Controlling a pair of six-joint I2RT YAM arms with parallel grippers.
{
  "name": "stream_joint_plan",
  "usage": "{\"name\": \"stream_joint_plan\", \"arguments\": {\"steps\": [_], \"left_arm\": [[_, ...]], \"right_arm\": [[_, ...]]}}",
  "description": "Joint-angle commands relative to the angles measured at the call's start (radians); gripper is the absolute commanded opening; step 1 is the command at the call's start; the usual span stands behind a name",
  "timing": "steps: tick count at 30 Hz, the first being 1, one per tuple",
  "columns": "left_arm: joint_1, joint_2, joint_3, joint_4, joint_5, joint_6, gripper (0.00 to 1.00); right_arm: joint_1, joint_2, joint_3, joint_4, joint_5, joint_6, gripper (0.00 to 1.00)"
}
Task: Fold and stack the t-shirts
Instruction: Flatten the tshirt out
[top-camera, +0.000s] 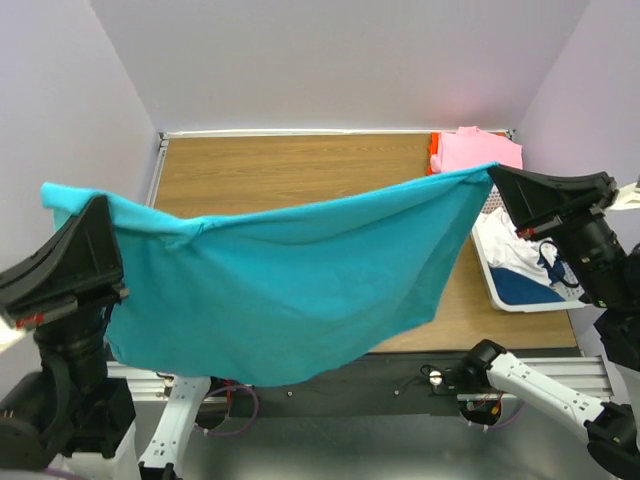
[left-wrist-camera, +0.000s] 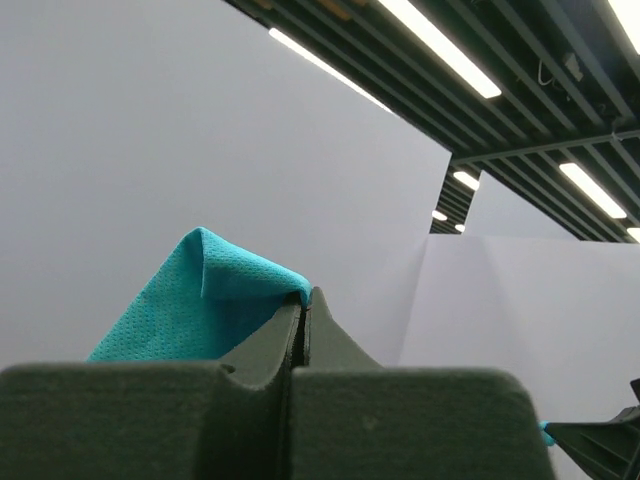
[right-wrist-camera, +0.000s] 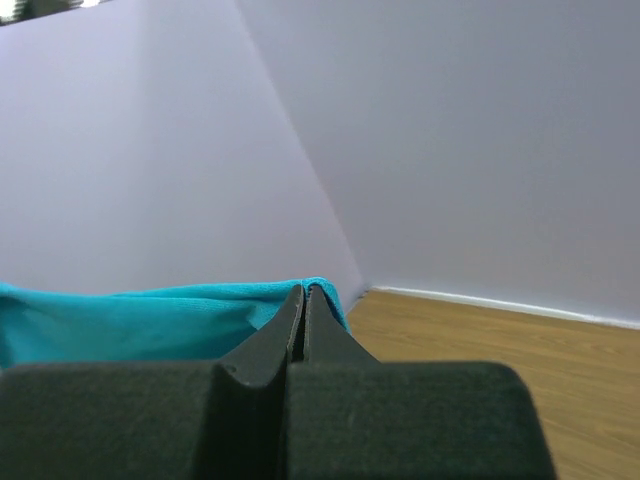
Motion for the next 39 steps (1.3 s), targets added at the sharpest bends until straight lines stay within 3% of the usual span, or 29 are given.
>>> {"name": "stream_joint_plan", "arguments": {"steps": [1, 5, 8, 10, 12, 13, 14, 15, 16, 17, 18, 19, 20, 28, 39], "left_arm": [[0.008, 0.139, -0.067, 0.012, 0.001, 0.015, 0.00], [0.008, 0.295, -0.203, 0.083, -0.045, 0.046, 0.00], [0.007, 0.465, -0.260, 0.108, -0.077, 0.069, 0.00], [0.007, 0.614, -0.309, 0.140, -0.100, 0.092, 0.00], [0.004, 0.791, -0.318, 0.146, -0.154, 0.108, 0.00], [0.004, 0.856, -0.311, 0.136, -0.158, 0.116, 0.10], [0.004, 0.989, -0.267, 0.118, -0.155, 0.118, 0.44], [0.004, 1.056, -0.236, 0.060, -0.129, 0.130, 0.67], [0.004, 1.117, -0.198, 0.024, -0.128, 0.136, 0.92], [0.004, 1.216, -0.130, -0.004, -0.134, 0.132, 0.98], [0.004, 1.252, -0.105, -0.025, -0.135, 0.126, 0.98], [0.004, 1.280, -0.087, -0.037, -0.144, 0.127, 0.98], [0.004, 1.300, -0.072, -0.038, -0.148, 0.122, 0.98], [-0.001, 1.299, -0.120, -0.038, -0.129, 0.113, 0.98], [-0.065, 1.132, -0.343, -0.038, -0.094, 0.106, 0.98]], "right_arm": [[-0.002, 0.073, -0.040, -0.025, 0.280, -0.052, 0.01], [-0.002, 0.221, -0.093, -0.023, 0.611, -0.053, 0.01], [-0.019, 0.395, -0.127, -0.020, 0.707, -0.040, 0.01], [-0.136, 0.520, -0.167, -0.005, 0.619, 0.012, 0.01], [-0.229, 0.663, -0.204, 0.041, 0.434, 0.053, 0.01], [-0.287, 0.717, -0.210, 0.065, 0.394, 0.064, 0.02], [-0.301, 0.770, -0.197, 0.069, 0.326, 0.067, 0.11], [-0.327, 0.888, -0.183, 0.072, 0.296, 0.060, 0.26], [-0.338, 0.939, -0.164, 0.072, 0.261, 0.059, 0.29], [-0.350, 0.991, -0.114, 0.070, 0.200, 0.058, 0.34], [-0.358, 1.030, -0.095, 0.070, 0.172, 0.053, 0.44], [-0.363, 1.085, -0.072, 0.070, 0.155, 0.038, 0.87], [-0.364, 1.101, -0.057, 0.070, 0.150, 0.033, 1.00], [-0.364, 1.056, -0.092, 0.073, 0.077, 0.004, 1.00], [-0.363, 0.889, -0.377, 0.104, -0.066, -0.002, 1.00]]}}
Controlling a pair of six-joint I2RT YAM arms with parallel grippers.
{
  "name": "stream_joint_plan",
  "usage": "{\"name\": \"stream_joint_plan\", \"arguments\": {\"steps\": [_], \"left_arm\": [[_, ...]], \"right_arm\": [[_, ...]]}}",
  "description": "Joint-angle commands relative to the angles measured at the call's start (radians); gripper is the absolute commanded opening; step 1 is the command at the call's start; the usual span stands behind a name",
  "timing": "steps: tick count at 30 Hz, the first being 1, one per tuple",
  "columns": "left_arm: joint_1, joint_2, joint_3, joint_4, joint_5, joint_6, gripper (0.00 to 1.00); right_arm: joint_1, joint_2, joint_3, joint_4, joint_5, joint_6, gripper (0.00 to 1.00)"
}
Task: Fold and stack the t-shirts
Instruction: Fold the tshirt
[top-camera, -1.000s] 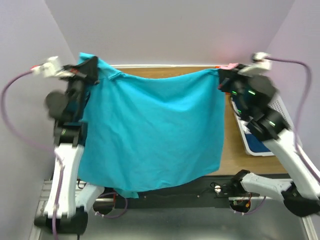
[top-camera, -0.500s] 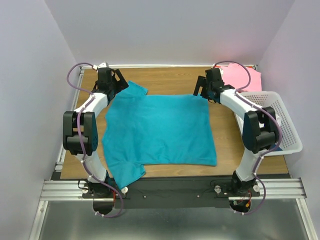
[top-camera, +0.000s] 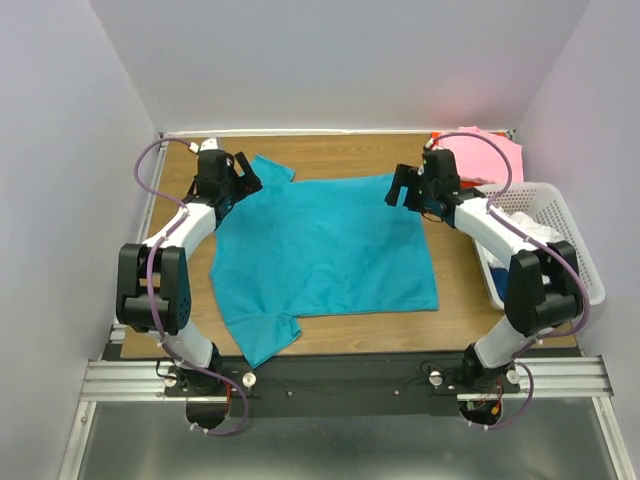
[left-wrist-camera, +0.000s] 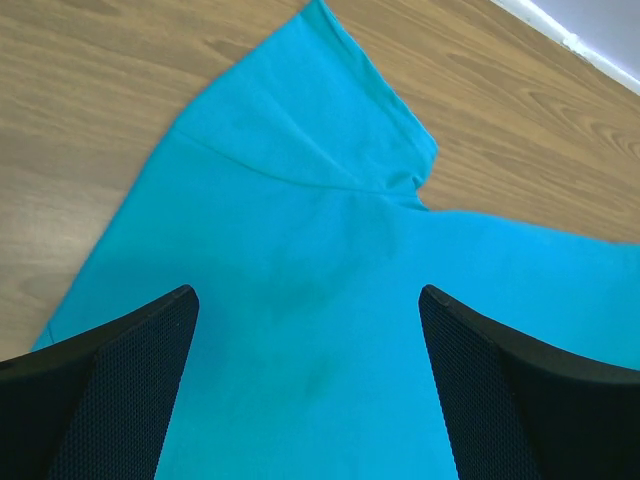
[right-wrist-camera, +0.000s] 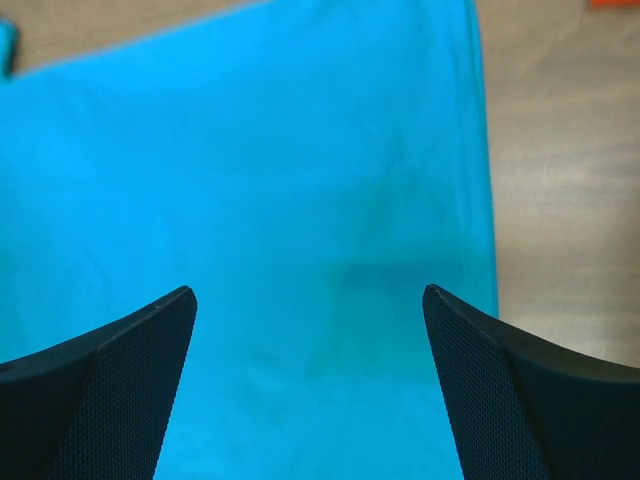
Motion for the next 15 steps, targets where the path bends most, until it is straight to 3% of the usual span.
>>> {"name": "stream_joint_plan", "arguments": {"steps": [1, 8, 15], "left_arm": [[-0.033, -0.082, -0.069, 0.001, 0.017, -0.003, 0.98], [-0.050, -0.133, -0.224, 0.001, 0.011, -0.038, 0.98], [-0.050, -0.001, -0.189, 0.001, 0.012, -0.040, 0.98]], "right_arm": [[0.005, -0.065, -0.108, 0.014, -0.086, -0.011, 1.00], [0.005, -0.128, -0.227, 0.063, -0.121, -0.021, 1.00], [0.005, -0.063, -0.260, 0.097, -0.109, -0.009, 1.00]]}}
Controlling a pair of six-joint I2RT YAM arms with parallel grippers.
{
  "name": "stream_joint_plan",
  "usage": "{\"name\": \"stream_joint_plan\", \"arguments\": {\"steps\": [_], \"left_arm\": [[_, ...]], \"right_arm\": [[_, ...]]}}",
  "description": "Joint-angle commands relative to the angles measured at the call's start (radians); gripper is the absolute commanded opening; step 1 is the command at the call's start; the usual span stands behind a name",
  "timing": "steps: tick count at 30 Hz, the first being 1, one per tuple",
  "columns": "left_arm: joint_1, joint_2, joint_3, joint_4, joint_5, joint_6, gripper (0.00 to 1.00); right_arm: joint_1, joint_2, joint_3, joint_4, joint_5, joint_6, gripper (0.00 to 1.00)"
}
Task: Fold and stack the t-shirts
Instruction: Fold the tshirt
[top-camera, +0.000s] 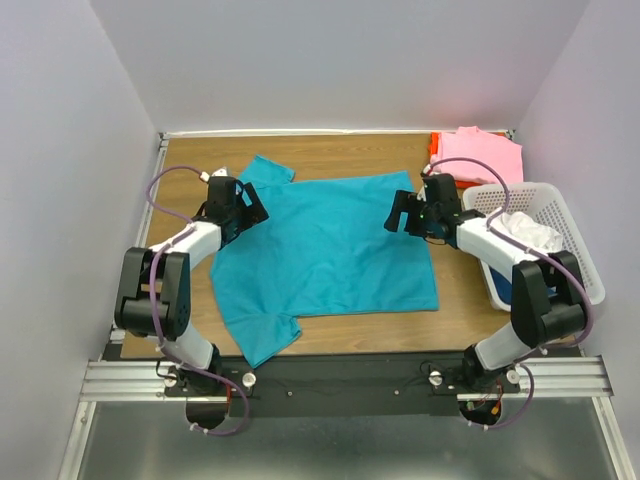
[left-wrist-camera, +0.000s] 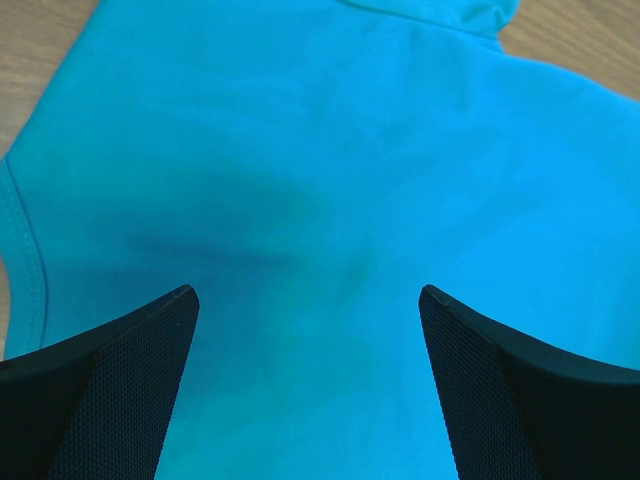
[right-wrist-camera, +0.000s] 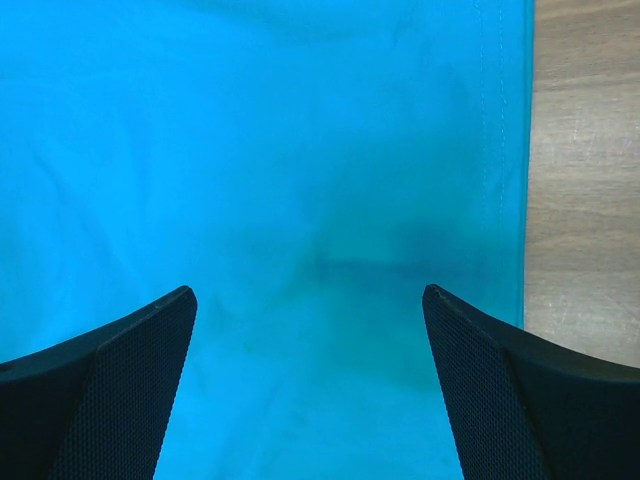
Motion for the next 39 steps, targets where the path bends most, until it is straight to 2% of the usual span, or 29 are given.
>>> {"name": "stream_joint_plan", "arguments": {"steps": [1, 9, 17, 30, 36, 39], "left_arm": [[-0.001, 0.092, 0.043, 0.003, 0.009, -0.009, 0.98], [0.000, 0.316, 0.245, -0.094, -0.049, -0.018, 0.98], [0.002, 0.422, 0.398, -0.166, -0.063, -0.003, 0.98], [0.005, 0.595, 0.691, -0.256, -0.048, 0.011, 0.98], [0.005, 0.575, 0.730, -0.270, -0.049, 0.009, 0.98], [0.005, 0.481, 0.725, -0.284, -0.057, 0.017, 0.98]], "right_arm": [[0.006, 0.049, -0.007, 0.043, -0.004, 0.003, 1.00], [0.006, 0.173, 0.059, 0.057, 0.069, 0.027, 1.00], [-0.002, 0.320, 0.171, 0.057, 0.137, 0.033, 1.00], [-0.045, 0.496, 0.366, 0.055, 0.134, 0.009, 1.00], [-0.057, 0.512, 0.435, 0.054, 0.109, -0.026, 1.00], [-0.057, 0.460, 0.437, 0.054, 0.088, -0.039, 1.00]]}}
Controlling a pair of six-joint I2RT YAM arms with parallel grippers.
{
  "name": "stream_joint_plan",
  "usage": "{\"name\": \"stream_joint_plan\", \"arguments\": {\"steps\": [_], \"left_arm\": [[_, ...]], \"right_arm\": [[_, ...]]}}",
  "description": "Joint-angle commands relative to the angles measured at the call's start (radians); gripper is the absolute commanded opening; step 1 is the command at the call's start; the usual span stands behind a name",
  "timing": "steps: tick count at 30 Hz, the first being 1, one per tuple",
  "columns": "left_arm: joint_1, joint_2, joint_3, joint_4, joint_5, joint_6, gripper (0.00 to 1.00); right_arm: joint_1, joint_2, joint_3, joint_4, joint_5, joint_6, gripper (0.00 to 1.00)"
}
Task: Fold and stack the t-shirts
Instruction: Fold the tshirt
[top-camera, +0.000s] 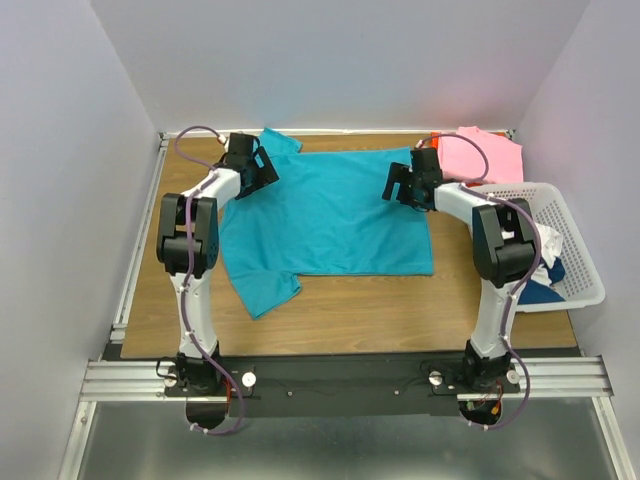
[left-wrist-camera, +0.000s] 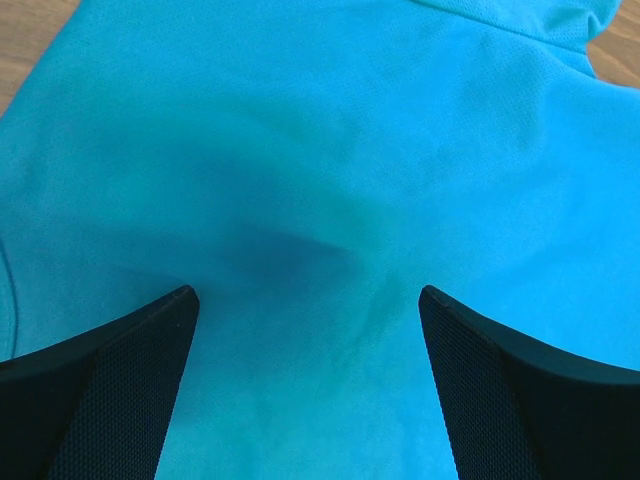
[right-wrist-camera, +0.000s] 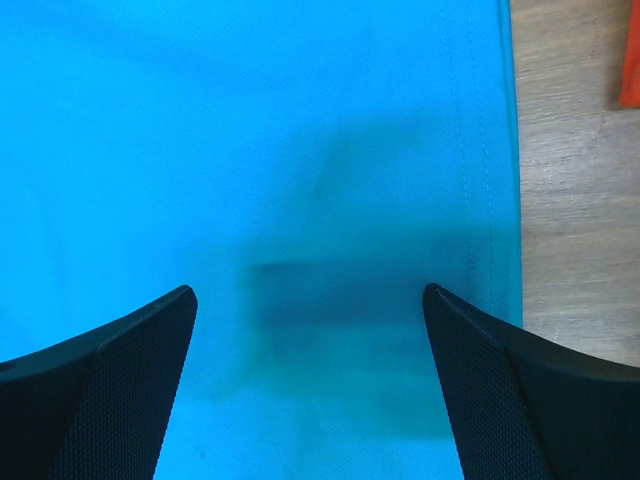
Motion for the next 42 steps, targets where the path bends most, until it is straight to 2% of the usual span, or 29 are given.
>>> {"name": "stream_joint_plan", "arguments": {"steps": [1, 6, 11, 12, 15, 17, 18, 19, 21, 23, 27, 31, 36, 40, 42], "left_arm": [[0.004, -0.124, 0.001, -0.044, -0.016, 0.020, 0.98], [-0.023, -0.322, -0.144, -0.035, -0.045, -0.005, 0.98], [-0.090, -0.563, -0.457, -0.019, -0.077, -0.103, 0.98], [-0.139, -0.629, -0.549, -0.019, -0.083, -0.117, 0.98], [-0.236, -0.727, -0.681, -0.029, -0.115, -0.207, 0.98], [-0.343, -0.828, -0.816, -0.049, -0.131, -0.282, 0.98], [-0.382, -0.902, -0.914, -0.050, -0.137, -0.384, 0.98], [-0.472, -0.939, -0.959, -0.061, -0.146, -0.442, 0.98], [-0.550, -1.044, -1.062, -0.058, -0.138, -0.593, 0.98], [-0.658, -1.103, -1.097, -0.081, -0.161, -0.690, 0.98], [-0.745, -1.163, -1.127, -0.110, -0.203, -0.796, 0.98], [-0.746, -1.084, -1.130, -0.177, -0.223, -0.890, 0.98], [-0.743, -1.013, -1.078, -0.286, -0.342, -1.019, 0.98], [-0.694, -1.029, -1.099, -0.335, -0.410, -1.094, 0.98], [-0.635, -1.048, -1.102, -0.357, -0.428, -1.070, 0.97]], "right_arm": [[-0.005, -0.063, 0.025, -0.023, -0.015, -0.027, 1.00], [-0.004, -0.212, -0.065, -0.021, -0.025, -0.004, 1.00], [-0.004, -0.422, -0.243, -0.020, -0.045, 0.064, 1.00], [-0.004, -0.449, -0.272, -0.018, -0.039, 0.070, 1.00], [-0.002, -0.553, -0.389, -0.020, -0.044, 0.101, 1.00], [-0.004, -0.588, -0.444, -0.018, -0.053, 0.099, 1.00], [-0.005, -0.622, -0.457, -0.018, -0.051, 0.104, 1.00], [-0.004, -0.634, -0.467, -0.018, -0.045, 0.107, 1.00], [-0.004, -0.653, -0.484, -0.018, -0.044, 0.108, 1.00], [-0.004, -0.668, -0.486, -0.018, -0.054, 0.112, 1.00], [-0.004, -0.673, -0.489, -0.017, -0.062, 0.107, 1.00], [-0.002, -0.677, -0.497, -0.017, -0.055, 0.104, 1.00], [-0.004, -0.690, -0.489, -0.018, -0.054, 0.095, 1.00], [-0.004, -0.699, -0.487, -0.018, -0.050, 0.085, 1.00], [-0.005, -0.702, -0.492, -0.020, -0.035, 0.081, 1.00]]}}
